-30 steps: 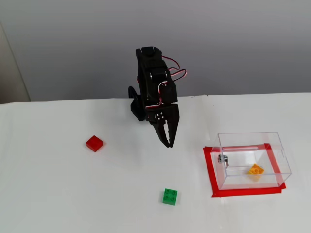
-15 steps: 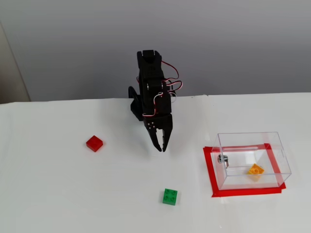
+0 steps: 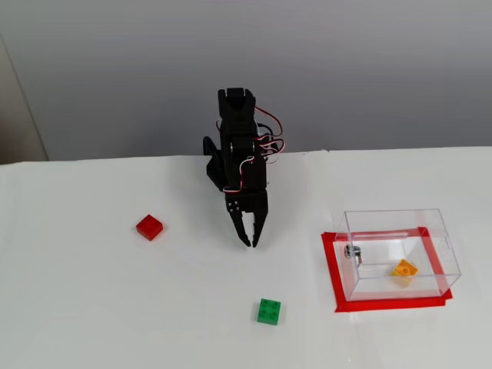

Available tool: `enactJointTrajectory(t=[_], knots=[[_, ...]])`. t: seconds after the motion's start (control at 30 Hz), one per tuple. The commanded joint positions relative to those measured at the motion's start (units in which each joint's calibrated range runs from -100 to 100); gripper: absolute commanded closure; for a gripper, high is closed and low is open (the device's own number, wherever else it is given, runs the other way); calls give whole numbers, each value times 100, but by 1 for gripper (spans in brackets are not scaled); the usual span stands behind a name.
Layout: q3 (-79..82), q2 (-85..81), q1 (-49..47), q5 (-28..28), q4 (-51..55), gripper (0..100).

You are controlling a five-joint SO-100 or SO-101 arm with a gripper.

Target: Pick the yellow lego brick and place it into the transparent box

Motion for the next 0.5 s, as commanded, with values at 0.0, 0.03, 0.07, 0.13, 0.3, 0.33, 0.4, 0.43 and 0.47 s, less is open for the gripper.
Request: enactJointTrajectory(t=[0.0, 0.03, 0.07, 0.13, 0.3, 0.33, 0.4, 0.43, 0.47], knots=[[265, -311, -32, -2, -57, 98], [355, -421, -39, -2, -65, 98], [400, -532, -39, -2, -65, 98], [482, -769, -39, -2, -57, 98], [518, -795, -32, 34, -65, 98], [518, -795, -32, 34, -65, 98], [518, -795, -39, 40, -65, 98], [518, -795, -39, 40, -65, 98], [518, -795, -39, 40, -65, 98]])
